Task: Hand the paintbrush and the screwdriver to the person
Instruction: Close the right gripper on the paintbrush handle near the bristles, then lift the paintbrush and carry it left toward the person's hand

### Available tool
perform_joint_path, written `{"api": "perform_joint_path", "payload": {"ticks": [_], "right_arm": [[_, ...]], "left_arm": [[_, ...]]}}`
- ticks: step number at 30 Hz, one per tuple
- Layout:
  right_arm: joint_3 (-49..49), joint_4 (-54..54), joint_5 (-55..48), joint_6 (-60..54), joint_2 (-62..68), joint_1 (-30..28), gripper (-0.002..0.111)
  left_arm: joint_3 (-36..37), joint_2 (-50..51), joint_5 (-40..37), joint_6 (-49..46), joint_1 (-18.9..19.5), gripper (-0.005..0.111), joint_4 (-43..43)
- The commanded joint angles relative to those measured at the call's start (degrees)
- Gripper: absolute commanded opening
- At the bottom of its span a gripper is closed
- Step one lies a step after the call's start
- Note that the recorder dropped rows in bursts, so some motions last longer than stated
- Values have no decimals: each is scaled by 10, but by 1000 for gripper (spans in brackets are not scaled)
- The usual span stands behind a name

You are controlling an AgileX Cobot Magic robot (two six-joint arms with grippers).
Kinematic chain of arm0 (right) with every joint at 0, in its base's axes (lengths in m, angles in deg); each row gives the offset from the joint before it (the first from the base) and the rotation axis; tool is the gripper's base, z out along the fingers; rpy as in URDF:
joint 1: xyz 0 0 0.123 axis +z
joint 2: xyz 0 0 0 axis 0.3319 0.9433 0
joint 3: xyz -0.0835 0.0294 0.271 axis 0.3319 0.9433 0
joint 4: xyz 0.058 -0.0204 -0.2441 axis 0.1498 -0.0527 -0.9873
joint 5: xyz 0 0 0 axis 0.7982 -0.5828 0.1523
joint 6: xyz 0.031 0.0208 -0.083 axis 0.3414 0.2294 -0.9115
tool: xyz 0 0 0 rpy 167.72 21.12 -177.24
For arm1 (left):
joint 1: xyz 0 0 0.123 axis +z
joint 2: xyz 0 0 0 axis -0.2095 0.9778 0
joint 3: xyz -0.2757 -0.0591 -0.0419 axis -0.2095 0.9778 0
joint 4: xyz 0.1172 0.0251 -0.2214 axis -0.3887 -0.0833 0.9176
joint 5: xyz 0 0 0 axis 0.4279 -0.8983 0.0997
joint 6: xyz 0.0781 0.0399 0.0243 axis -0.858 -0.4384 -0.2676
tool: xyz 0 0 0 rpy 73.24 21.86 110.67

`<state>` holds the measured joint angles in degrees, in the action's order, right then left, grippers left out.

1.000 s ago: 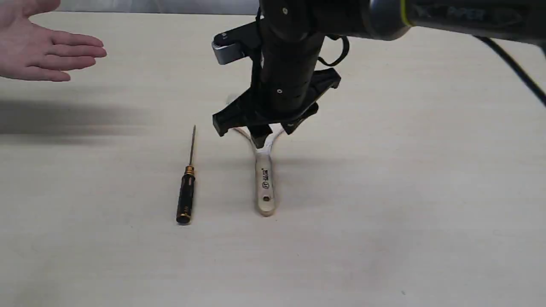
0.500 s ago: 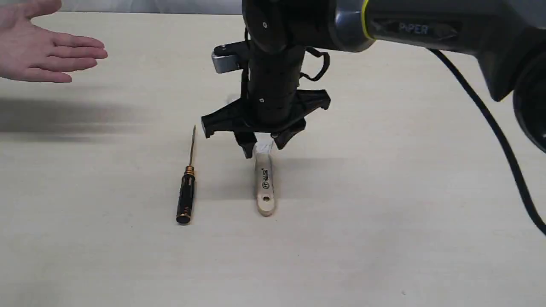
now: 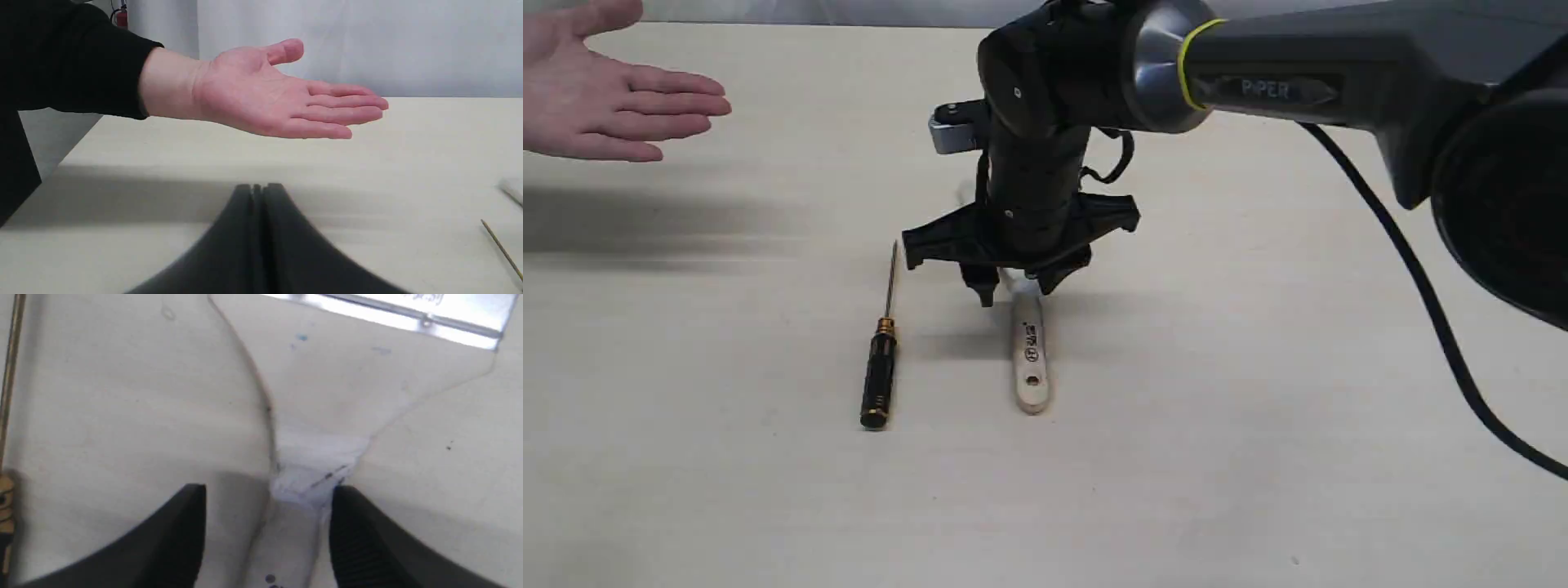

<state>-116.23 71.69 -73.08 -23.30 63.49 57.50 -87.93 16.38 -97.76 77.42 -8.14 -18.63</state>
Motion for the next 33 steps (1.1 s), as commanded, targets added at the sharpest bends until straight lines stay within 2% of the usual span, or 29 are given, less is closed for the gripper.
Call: {"api": "perform_joint_path", "payload": {"ticks": [1, 13, 24, 26, 31, 33], "right_arm": [[-1, -25, 6, 27, -2, -1, 49], [-1, -32, 4, 45, 36, -1, 49], [-1, -30, 45, 45, 50, -1, 47], [-1, -30, 45, 45, 50, -1, 39], [-1, -35, 33, 44, 50, -1, 5], [-1, -38, 32, 39, 50, -1, 4]], "left_arm": [[1, -1, 6, 1, -3, 0, 2], [1, -1, 6, 1, -3, 0, 1], [1, -1, 6, 1, -3, 0, 1], [1, -1, 6, 1, -3, 0, 1], [1, -1, 6, 1, -3, 0, 1], [1, -1, 6, 1, -3, 0, 1]]}}
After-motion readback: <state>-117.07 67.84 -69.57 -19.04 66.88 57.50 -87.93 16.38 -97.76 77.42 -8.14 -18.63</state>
